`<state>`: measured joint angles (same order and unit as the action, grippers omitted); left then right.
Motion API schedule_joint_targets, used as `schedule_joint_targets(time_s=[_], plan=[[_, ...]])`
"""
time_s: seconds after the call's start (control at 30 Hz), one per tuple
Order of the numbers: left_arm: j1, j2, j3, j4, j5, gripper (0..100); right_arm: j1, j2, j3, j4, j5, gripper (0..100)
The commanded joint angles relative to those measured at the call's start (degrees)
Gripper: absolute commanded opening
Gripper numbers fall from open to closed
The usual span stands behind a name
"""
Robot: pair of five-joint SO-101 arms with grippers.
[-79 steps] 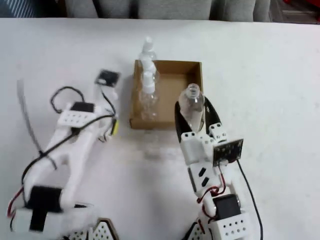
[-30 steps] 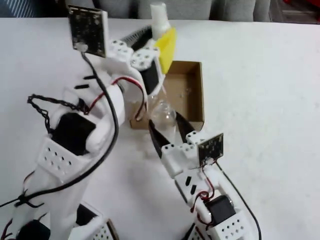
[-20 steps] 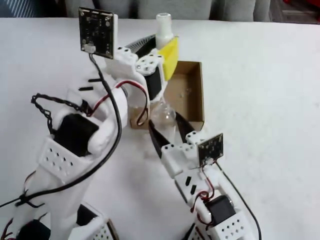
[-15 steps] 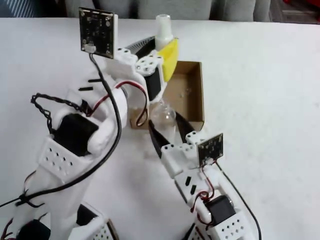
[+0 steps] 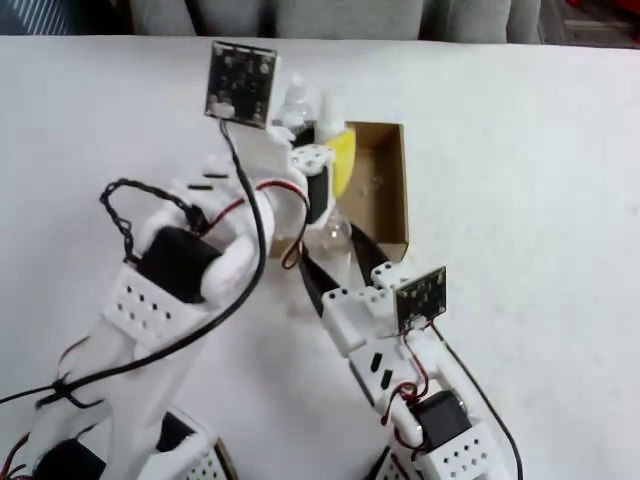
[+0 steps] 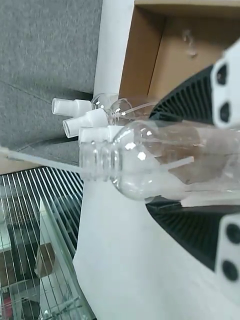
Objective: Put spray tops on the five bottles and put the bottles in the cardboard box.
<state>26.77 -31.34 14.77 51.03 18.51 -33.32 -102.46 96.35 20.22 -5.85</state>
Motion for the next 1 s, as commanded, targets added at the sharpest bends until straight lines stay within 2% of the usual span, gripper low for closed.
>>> schedule_joint_targets(time_s=[0.0, 0.17, 0.43, 0.73, 0.97], plan=[[0.75, -2.51, 1.93, -2.37, 0.62, 2, -0.04, -0.66, 0.53, 0.22, 0.09, 1.6], [2.68, -9.01, 11.43, -2.90, 0.53, 2, -0.04, -0.66, 0.53, 0.22, 0.09, 1.6], [4.09, -20.35, 32.18, -18.29, 0.18, 2, -0.04, -0.66, 0.53, 1.54, 0.09, 1.6], [4.09, -28.26, 40.79, -18.55, 0.18, 2, 1.63, -0.75, 0.53, 1.36, 0.09, 1.6], [4.18, -29.05, 44.40, -18.99, 0.09, 2, 2.15, -0.75, 0.53, 1.45, 0.09, 1.6]])
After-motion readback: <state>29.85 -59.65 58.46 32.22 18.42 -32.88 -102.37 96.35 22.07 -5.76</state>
